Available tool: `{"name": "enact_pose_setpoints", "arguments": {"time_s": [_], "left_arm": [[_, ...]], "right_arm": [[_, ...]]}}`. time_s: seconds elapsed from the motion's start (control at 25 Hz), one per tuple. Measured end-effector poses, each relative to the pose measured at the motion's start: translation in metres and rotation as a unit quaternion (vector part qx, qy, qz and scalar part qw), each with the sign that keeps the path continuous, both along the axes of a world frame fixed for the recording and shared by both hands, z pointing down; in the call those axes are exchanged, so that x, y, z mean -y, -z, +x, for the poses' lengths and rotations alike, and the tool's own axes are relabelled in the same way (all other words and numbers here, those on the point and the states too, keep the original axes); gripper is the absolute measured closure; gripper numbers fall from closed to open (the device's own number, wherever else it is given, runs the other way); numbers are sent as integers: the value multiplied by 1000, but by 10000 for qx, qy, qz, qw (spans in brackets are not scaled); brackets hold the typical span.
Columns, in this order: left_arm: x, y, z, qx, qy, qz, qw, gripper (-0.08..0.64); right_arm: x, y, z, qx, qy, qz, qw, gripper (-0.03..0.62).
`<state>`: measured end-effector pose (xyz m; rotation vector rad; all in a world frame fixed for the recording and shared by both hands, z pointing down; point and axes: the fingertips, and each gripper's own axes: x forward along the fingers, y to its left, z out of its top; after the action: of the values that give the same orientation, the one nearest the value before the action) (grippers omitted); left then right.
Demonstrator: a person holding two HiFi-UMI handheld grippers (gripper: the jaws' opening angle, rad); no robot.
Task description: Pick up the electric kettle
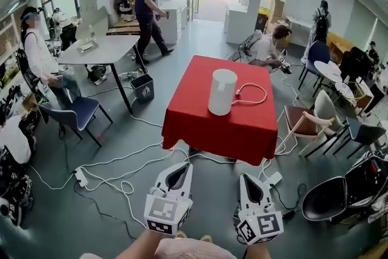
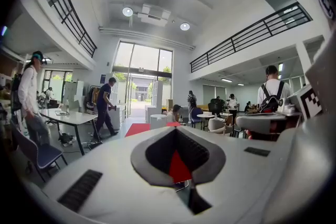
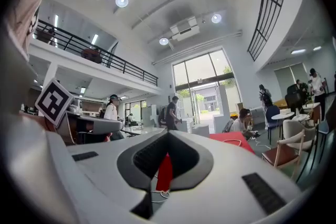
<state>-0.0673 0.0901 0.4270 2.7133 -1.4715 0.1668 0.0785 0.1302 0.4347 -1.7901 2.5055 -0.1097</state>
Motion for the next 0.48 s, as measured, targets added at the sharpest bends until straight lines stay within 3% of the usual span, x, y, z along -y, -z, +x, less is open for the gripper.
{"name": "enact_pose_setpoints", "arguments": {"time_s": [0.48], "left_arm": [[-3,-15,-18,53,-294,6,9996,566]], "right_arm": [[-14,-13,-21,-164,-81,-51,9998,591]]}}
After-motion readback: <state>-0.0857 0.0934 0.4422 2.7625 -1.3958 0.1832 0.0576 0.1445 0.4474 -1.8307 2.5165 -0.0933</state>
